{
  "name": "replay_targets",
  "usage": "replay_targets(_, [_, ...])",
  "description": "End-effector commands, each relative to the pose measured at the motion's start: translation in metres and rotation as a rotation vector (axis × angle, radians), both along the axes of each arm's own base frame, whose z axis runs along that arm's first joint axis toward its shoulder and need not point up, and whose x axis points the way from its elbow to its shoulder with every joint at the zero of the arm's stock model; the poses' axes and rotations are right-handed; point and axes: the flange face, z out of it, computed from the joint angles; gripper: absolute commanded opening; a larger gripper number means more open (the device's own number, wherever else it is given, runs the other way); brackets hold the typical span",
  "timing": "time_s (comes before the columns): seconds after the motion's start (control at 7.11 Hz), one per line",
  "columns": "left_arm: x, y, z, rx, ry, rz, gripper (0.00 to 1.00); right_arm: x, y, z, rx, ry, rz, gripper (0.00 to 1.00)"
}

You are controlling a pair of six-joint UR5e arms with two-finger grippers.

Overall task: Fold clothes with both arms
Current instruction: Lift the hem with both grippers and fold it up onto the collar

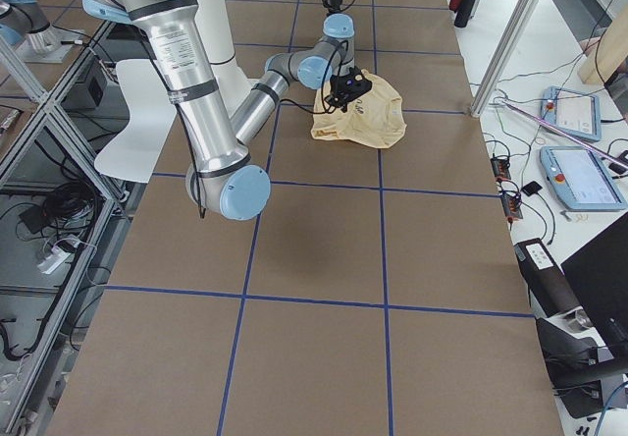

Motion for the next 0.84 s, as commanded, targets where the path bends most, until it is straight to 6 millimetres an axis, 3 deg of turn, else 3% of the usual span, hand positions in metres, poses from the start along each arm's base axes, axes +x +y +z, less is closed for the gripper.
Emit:
replay_targets(0.0, [0.011,-0.034,0.001,-0.010,-0.016,-0.038,0.00,-0.015,-0.054,0.001,0.030,0.062,-0.015,0.00])
replay_targets(0.14, [0.015,-0.057,0.006,-0.019,-0.033,-0.064,0.00,-0.030,-0.073,0.002,0.035,0.085,-0.031,0.00])
replay_targets(0.42, [0.032,-0.086,0.022,-0.003,-0.079,-0.061,0.00,-0.053,-0.113,0.013,0.058,0.128,-0.068,0.00])
replay_targets(0.7, [0.047,-0.103,0.049,0.013,-0.062,-0.066,0.00,-0.085,-0.148,0.049,0.107,0.099,-0.054,0.00])
